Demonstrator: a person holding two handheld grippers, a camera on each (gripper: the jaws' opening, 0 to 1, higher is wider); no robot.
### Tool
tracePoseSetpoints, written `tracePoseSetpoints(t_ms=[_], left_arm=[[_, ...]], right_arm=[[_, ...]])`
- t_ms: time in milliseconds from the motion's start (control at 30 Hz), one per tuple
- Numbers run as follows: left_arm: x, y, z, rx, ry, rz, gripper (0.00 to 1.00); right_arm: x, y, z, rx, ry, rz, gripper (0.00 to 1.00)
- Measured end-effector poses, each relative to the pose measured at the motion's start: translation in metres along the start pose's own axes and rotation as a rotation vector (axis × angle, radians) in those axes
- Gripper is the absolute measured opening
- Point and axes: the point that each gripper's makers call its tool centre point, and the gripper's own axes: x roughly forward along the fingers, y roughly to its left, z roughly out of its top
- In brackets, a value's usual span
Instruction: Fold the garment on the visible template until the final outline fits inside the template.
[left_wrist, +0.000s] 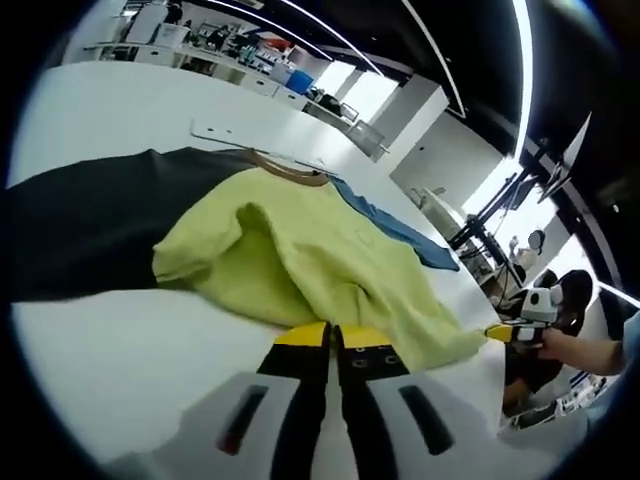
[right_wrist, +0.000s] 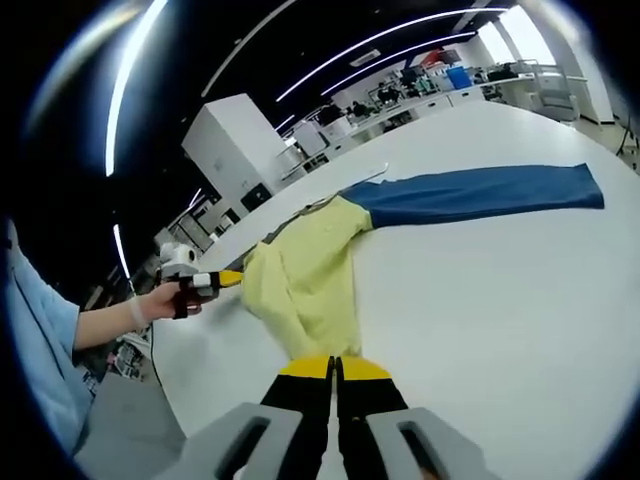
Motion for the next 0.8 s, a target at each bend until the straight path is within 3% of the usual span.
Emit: tracePoseSetpoints(t_ms=[367,800], left_arm=[[-0.035,-0.001,-0.003,-0.011,-0.032,0.018,0.00],[-0.092,0.006,-0.037,-0.051,-0.011,0.066,0.00]], right_arm=[[-0.005,0.005,-0.001,-0.007,-0.006,0.007,0.00],[-0.017,0.015,-0.010,-0.021,0.000,0.020,0.00]])
